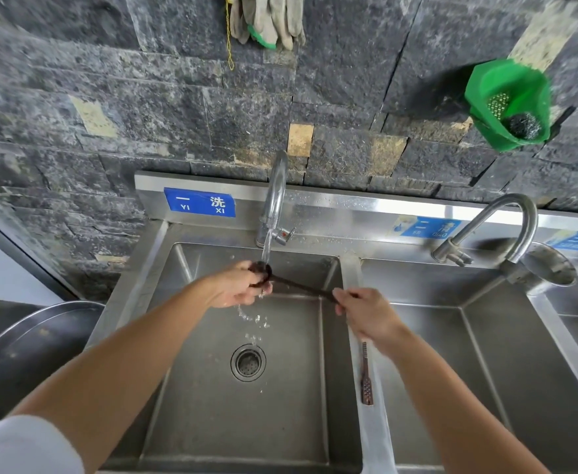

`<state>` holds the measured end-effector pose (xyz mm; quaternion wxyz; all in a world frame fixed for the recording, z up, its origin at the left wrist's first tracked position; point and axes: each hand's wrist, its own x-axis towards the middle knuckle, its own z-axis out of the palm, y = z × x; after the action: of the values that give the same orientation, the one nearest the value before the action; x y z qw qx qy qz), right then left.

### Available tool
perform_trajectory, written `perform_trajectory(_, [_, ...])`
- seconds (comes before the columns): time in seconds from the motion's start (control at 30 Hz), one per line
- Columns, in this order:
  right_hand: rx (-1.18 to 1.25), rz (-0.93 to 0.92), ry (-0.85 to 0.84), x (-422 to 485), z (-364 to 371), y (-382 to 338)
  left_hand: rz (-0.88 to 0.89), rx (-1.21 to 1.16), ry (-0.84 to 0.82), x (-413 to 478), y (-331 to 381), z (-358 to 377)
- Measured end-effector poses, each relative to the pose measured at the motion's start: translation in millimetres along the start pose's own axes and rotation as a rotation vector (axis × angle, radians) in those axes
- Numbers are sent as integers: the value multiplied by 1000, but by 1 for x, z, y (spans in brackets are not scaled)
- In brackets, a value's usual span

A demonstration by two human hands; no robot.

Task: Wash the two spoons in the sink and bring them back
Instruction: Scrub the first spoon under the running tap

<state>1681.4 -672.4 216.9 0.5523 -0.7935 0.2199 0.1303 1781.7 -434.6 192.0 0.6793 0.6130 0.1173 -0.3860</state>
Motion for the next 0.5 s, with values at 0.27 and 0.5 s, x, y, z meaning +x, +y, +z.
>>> perform_trajectory(0.27, [232,-9,157,11,9,6,210,635,35,4,17,10])
perform_trajectory(0.5, [373,-4,211,12,-10,-9,225,520,-112,4,18,16])
